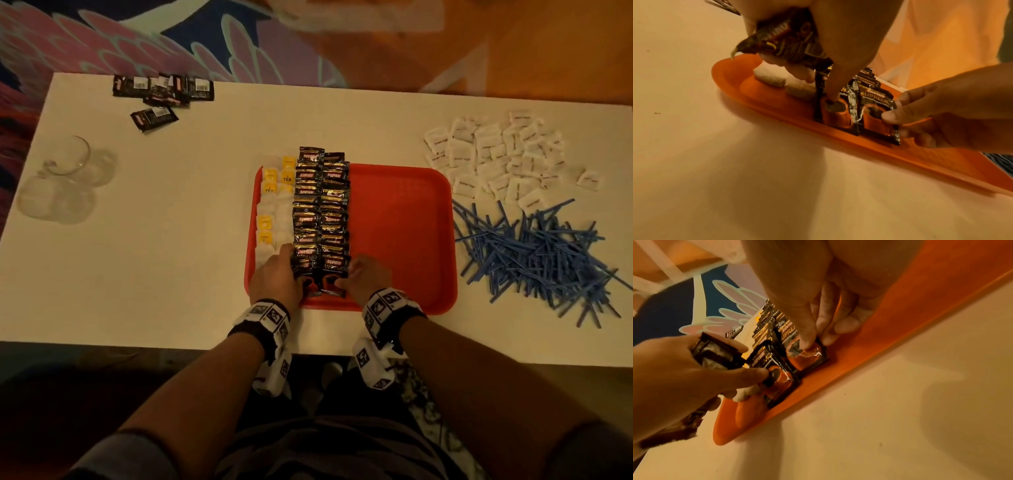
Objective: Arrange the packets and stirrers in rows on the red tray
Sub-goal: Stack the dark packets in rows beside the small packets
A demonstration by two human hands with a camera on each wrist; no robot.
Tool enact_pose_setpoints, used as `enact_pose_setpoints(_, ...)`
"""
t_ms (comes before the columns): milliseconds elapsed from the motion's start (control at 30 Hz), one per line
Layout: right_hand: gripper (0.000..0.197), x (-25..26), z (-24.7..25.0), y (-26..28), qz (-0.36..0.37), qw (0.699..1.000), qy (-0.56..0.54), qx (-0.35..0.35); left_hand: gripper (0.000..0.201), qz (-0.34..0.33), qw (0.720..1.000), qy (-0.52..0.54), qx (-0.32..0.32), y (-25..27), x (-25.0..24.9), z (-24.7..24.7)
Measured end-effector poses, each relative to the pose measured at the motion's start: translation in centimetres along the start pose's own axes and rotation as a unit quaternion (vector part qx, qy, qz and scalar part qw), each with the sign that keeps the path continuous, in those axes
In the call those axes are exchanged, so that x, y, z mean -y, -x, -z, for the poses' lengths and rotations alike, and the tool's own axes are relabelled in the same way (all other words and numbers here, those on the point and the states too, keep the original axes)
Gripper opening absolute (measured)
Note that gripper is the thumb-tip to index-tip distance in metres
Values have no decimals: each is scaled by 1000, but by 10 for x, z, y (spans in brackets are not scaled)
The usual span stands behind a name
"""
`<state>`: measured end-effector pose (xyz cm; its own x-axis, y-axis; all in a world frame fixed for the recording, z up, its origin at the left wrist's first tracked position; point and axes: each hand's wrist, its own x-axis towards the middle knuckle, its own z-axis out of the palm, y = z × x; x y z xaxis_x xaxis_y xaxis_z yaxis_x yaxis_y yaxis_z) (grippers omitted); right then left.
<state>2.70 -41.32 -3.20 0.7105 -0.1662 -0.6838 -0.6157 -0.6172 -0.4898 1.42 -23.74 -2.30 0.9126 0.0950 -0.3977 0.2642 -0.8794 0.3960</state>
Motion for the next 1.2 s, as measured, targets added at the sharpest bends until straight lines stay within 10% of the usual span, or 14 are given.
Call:
enact_pose_setpoints(800, 32, -8, 6, 0, 19, 999, -41, -23, 50, -23, 997, 76, -10, -5, 1, 8)
enact_pose_setpoints(1200, 22, 20, 26, 24, 89, 995, -50, -19, 11, 77, 957, 270, -72, -2, -4, 45)
